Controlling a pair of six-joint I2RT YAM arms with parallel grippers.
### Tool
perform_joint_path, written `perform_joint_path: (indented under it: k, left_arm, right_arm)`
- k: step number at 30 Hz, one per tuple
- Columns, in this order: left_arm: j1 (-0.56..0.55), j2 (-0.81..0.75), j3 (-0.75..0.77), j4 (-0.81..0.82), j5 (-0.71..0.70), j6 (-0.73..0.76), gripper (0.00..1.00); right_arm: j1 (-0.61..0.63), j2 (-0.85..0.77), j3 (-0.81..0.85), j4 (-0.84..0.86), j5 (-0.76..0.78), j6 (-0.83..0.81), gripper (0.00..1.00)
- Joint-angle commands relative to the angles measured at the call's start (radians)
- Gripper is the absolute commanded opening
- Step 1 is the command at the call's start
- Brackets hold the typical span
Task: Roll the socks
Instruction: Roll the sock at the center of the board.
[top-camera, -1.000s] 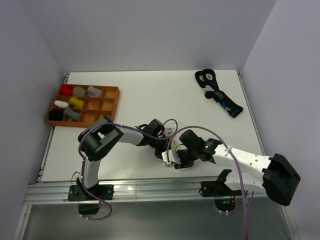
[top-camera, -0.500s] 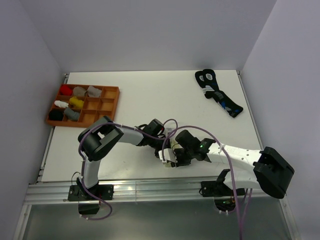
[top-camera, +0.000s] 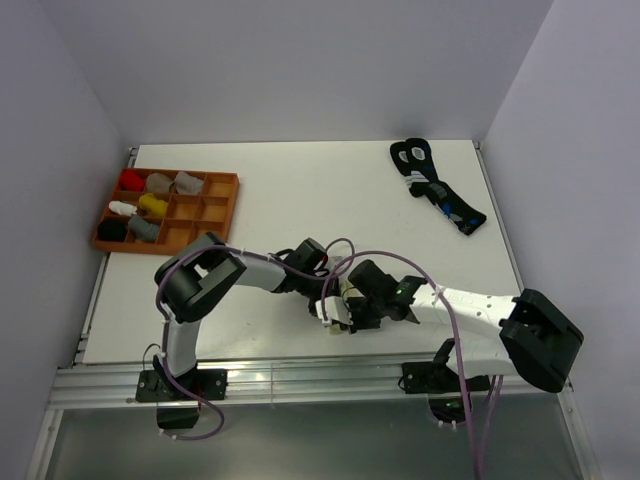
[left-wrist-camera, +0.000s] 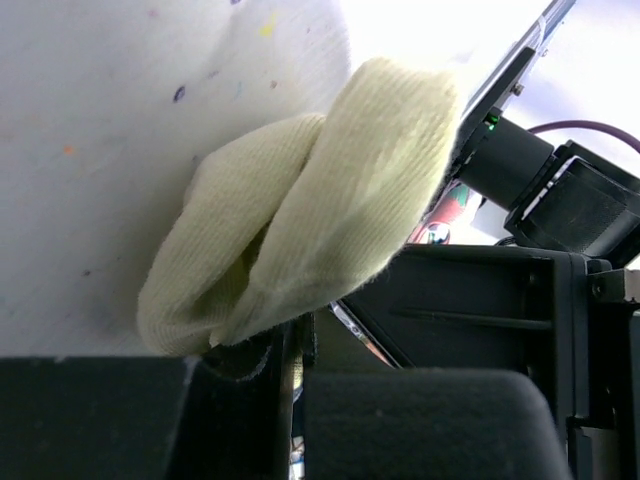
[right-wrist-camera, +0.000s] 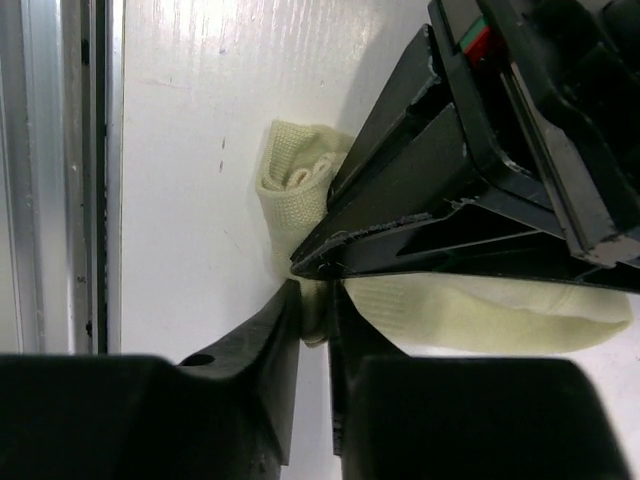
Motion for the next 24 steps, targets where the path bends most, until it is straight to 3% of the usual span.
perform_joint_path:
  k: [1, 12, 18, 24]
  left_arm:
    - [-0.004, 0.007, -0.050, -0.132, -0.157, 0.035, 0.04]
    - [0.009, -0.161, -0.157, 0.021, -0.308, -0.060, 0.28]
    - [0.009, -0.282, -0.243, 0.115, -0.435, -0.111, 0.31]
    - [0.006, -0.407, -0.363, 0.201, -0.575, -0.149, 0.31]
  right_arm:
    - [0.011, 0.035, 0.002, -0.011, 0.014, 0.018, 0.17]
    - [-0.080, 0.047, 0.034, -0.134, -0.150, -0.002, 0.12]
    - [-0.145, 0.089, 0.080, -0.235, -0.235, -0.060, 0.12]
    - [-0.257, 0.227, 0.214, -0.445, -0.341, -0.177, 0.13]
